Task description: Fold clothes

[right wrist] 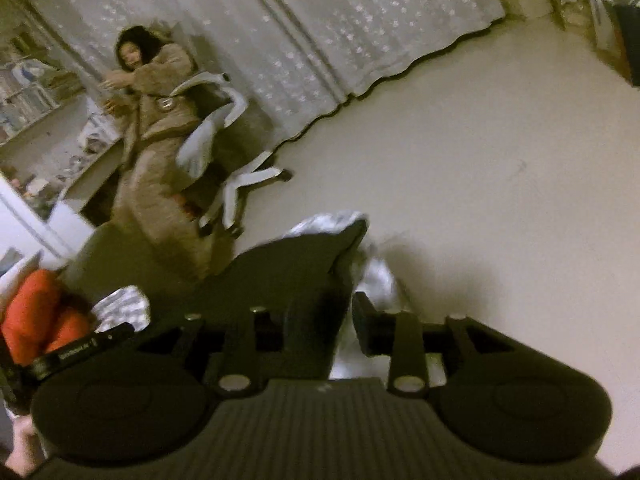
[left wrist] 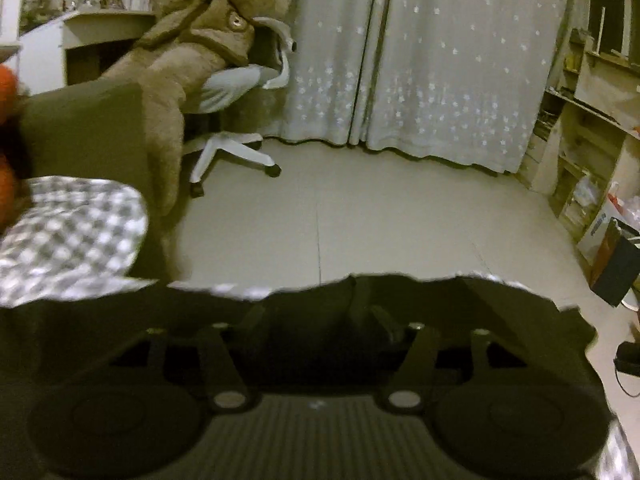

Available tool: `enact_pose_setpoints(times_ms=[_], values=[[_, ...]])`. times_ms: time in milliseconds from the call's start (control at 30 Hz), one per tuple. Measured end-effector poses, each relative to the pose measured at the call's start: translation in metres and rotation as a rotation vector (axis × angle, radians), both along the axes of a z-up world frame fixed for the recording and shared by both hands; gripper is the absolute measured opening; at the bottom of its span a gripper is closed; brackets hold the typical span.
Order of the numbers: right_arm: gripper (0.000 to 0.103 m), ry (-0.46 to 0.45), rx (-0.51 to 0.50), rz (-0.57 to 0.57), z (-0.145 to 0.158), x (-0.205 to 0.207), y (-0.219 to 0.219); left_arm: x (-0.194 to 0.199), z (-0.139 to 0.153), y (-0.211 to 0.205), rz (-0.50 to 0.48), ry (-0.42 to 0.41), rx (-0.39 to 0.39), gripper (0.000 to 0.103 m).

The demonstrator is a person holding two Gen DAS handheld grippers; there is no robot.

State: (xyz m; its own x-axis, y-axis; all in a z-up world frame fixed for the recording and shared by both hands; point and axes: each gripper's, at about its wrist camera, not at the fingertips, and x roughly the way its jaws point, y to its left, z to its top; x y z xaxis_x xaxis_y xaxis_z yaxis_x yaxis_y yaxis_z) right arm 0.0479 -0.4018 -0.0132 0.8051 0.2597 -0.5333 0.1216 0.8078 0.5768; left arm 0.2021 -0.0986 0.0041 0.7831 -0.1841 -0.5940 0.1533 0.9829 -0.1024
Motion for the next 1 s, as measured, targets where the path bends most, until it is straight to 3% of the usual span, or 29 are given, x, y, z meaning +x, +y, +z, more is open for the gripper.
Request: enact_pose_setpoints(times_ms=[367,600,867,1000], values=[[0.035,0.052,0.061,0.103,0.007,-0.106,0.03,-0.122,0.019,0.076,0.039,0.032,0.03,0.069],[0.035,0.097,0.058,0.133,0.005,-0.137,0.04,-0.175,0.011,0.132,0.044,0.141,0.025,0.07],[0.035,0.109,0.112,0.154,-0.002,-0.176,0.042,-0.22,-0.008,0.184,0.078,0.256,-0.117,0.07],[0.034,0.112,0.131,0.169,-0.004,-0.194,0.042,-0.244,-0.01,0.199,0.071,0.256,-0.17,0.07]])
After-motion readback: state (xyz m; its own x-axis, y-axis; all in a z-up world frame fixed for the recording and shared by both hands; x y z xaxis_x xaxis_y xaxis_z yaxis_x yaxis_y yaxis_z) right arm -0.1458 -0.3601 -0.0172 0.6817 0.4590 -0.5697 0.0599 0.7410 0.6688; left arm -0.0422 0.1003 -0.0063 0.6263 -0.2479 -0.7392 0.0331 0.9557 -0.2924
